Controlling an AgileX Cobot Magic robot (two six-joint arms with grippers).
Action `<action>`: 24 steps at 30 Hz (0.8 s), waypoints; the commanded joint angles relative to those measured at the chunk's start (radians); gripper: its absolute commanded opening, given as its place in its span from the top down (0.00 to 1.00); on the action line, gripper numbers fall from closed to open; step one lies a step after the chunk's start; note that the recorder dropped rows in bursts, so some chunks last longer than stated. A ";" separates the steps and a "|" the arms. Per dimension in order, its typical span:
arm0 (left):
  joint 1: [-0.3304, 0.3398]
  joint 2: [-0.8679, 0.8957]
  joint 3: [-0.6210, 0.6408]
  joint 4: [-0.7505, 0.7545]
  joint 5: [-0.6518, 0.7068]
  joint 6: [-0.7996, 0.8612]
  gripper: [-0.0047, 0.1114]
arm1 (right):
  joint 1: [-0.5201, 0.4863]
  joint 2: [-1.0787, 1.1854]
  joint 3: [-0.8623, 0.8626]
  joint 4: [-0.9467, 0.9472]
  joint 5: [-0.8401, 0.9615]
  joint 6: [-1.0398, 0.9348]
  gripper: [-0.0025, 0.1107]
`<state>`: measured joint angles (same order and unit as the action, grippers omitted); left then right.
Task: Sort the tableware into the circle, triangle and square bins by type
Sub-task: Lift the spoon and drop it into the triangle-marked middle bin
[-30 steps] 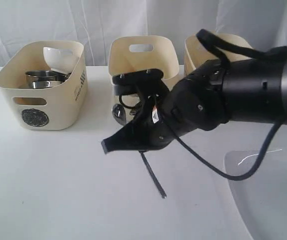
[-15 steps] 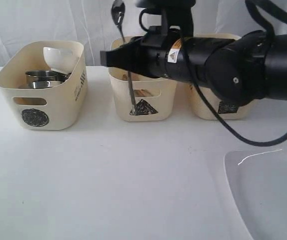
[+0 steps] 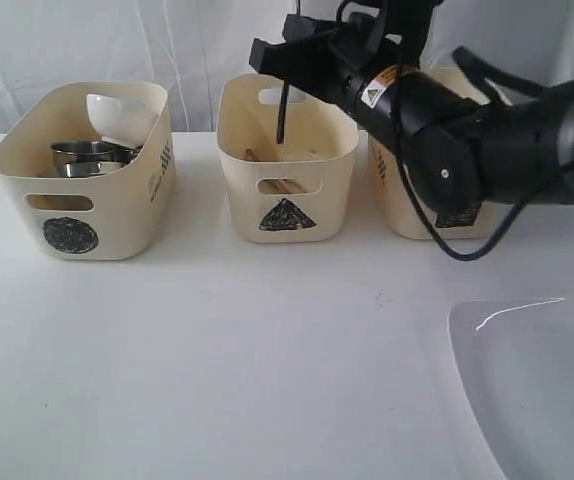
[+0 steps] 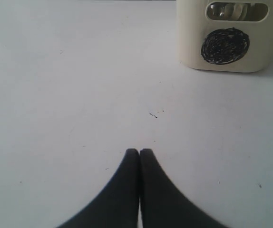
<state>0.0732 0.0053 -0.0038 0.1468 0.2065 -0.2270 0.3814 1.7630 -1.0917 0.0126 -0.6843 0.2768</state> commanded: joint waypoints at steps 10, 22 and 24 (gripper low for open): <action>-0.005 -0.005 0.004 -0.008 -0.004 -0.002 0.96 | -0.055 0.357 -0.361 0.037 -0.016 -0.012 0.91; -0.005 -0.005 0.004 -0.008 -0.004 -0.002 0.96 | -0.055 0.333 -0.386 0.042 0.130 -0.002 0.68; -0.005 -0.005 0.004 -0.008 -0.004 -0.002 0.96 | -0.055 0.297 -0.386 0.042 0.242 -0.002 0.68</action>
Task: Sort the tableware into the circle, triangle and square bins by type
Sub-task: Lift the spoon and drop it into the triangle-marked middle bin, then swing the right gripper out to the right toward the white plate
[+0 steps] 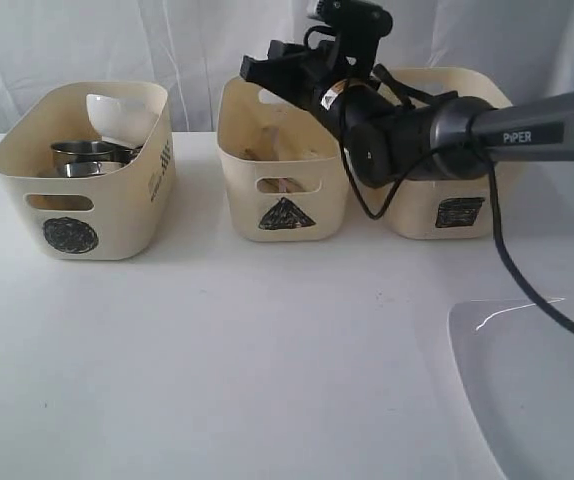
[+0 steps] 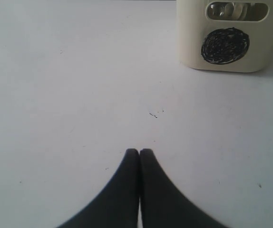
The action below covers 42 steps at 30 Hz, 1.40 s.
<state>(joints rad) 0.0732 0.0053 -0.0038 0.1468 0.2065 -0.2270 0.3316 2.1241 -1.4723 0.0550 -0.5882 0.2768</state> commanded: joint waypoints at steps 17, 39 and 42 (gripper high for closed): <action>-0.005 -0.005 0.004 -0.008 -0.004 -0.002 0.96 | -0.070 -0.692 0.195 -0.312 1.165 -0.005 0.96; -0.005 -0.005 0.004 -0.008 -0.004 -0.002 0.96 | -0.626 -0.858 0.636 0.448 1.486 -0.770 0.98; -0.005 -0.005 0.004 -0.008 -0.004 -0.002 0.96 | -0.705 -0.718 0.544 0.550 1.616 -0.836 0.98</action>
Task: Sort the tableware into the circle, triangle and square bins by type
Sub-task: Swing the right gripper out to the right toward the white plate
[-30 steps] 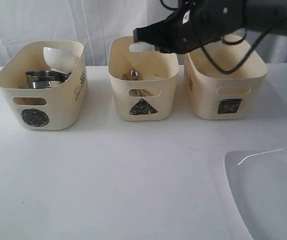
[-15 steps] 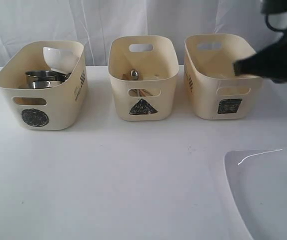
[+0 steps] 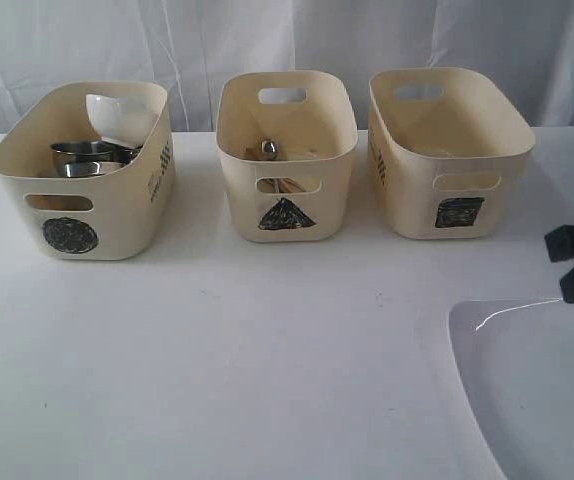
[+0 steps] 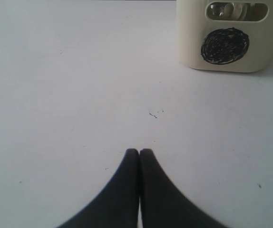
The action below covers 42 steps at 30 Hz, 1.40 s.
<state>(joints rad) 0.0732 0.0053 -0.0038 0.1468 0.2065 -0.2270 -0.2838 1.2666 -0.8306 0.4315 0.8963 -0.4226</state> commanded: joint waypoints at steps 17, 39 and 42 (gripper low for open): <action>-0.005 -0.005 0.004 -0.008 -0.004 -0.002 0.96 | -0.196 0.367 -0.203 -0.023 0.158 -0.284 0.60; -0.005 -0.005 0.004 -0.008 -0.004 -0.002 0.96 | -0.196 0.620 -0.351 -0.189 -0.061 -0.179 0.38; -0.005 -0.005 0.004 -0.008 -0.004 -0.002 0.96 | -0.196 0.620 -0.385 -0.189 -0.064 -0.176 0.38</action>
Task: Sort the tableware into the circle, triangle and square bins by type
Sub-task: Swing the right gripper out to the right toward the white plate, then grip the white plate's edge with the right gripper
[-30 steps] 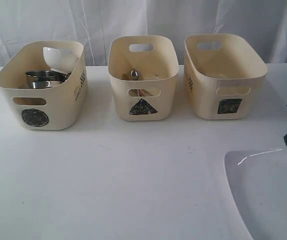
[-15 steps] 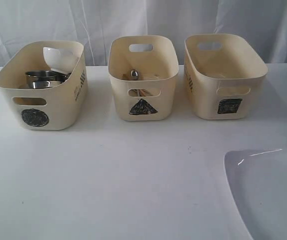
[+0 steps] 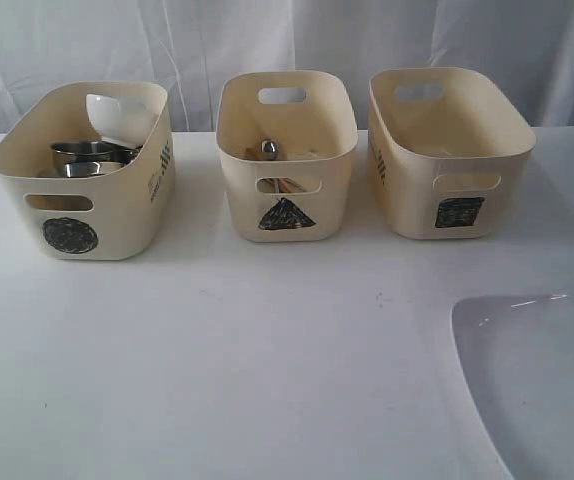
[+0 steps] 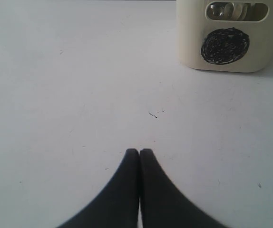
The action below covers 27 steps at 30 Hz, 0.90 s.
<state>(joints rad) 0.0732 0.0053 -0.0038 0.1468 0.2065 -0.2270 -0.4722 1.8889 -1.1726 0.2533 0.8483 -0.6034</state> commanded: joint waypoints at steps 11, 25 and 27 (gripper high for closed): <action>-0.005 -0.005 0.004 -0.008 -0.004 -0.002 0.96 | -0.008 0.106 -0.061 -0.070 0.026 -0.066 0.38; -0.005 -0.005 0.004 -0.008 -0.004 -0.002 0.96 | -0.008 0.233 -0.059 0.365 0.373 -0.538 0.97; -0.005 -0.005 0.004 -0.008 -0.004 -0.002 0.96 | -0.004 0.233 -0.059 0.430 0.373 -0.567 0.98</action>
<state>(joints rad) 0.0732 0.0053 -0.0038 0.1468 0.2065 -0.2270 -0.4799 2.1204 -1.2367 0.6007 1.2428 -1.1241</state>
